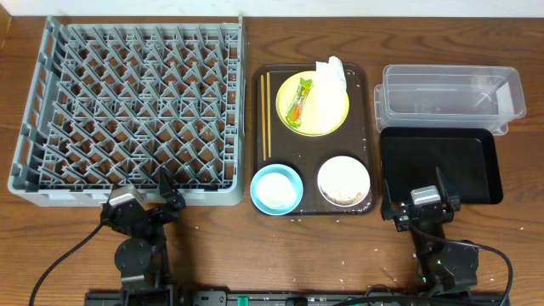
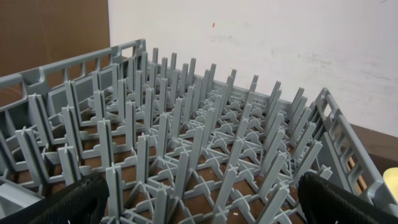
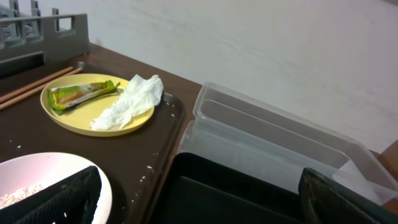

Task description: Sort waste into correct bins and load items into the dishwasher

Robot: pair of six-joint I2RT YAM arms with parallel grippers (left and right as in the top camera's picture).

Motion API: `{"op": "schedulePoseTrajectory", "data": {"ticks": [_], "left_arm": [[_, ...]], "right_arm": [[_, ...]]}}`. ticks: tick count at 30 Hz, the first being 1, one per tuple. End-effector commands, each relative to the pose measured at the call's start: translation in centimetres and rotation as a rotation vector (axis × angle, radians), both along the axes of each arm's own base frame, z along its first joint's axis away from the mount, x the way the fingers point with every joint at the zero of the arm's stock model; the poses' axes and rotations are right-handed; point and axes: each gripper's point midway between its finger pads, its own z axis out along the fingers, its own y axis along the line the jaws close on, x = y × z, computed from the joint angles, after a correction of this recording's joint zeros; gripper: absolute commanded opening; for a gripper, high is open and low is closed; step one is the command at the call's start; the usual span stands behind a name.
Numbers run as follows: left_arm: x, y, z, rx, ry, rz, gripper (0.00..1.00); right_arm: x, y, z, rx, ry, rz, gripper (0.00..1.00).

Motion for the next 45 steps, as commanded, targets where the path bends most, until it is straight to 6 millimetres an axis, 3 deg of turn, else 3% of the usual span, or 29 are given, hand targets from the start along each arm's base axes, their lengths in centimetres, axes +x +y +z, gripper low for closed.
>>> {"op": "schedulePoseTrajectory", "data": {"ticks": [1, 23, 31, 34, 37, 40, 45], "left_arm": [[0.0, -0.1, -1.9, -0.015, 0.053, 0.0, 0.98], [0.0, -0.1, -1.9, -0.015, 0.053, -0.001, 0.98], [0.5, -3.0, -1.9, -0.037, 0.05, -0.175, 0.98], [0.7, -4.3, -1.1, -0.038, 0.017, -0.247, 0.98], [0.7, -5.5, 1.2, -0.026, -0.057, -0.321, 0.98], [0.2, -6.4, 4.6, -0.007, -0.128, -0.372, 0.98], [-0.5, -6.8, 9.2, 0.004, -0.167, -0.39, 0.98]], "right_arm": [[0.0, -0.4, 0.0, -0.012, -0.004, -0.02, 0.99], [0.1, -0.6, 0.3, -0.011, -0.015, -0.033, 0.99], [-0.6, 2.5, 0.4, 0.01, -0.016, 0.154, 0.99], [-0.7, 3.1, 1.7, 0.092, -0.052, 0.186, 0.99], [-1.0, 3.5, 4.1, 0.142, -0.124, 0.216, 0.99], [-2.0, 3.6, 8.7, 0.165, -0.236, 0.236, 0.99], [-2.8, 3.5, 13.9, 0.166, -0.272, 0.238, 0.99]]}}
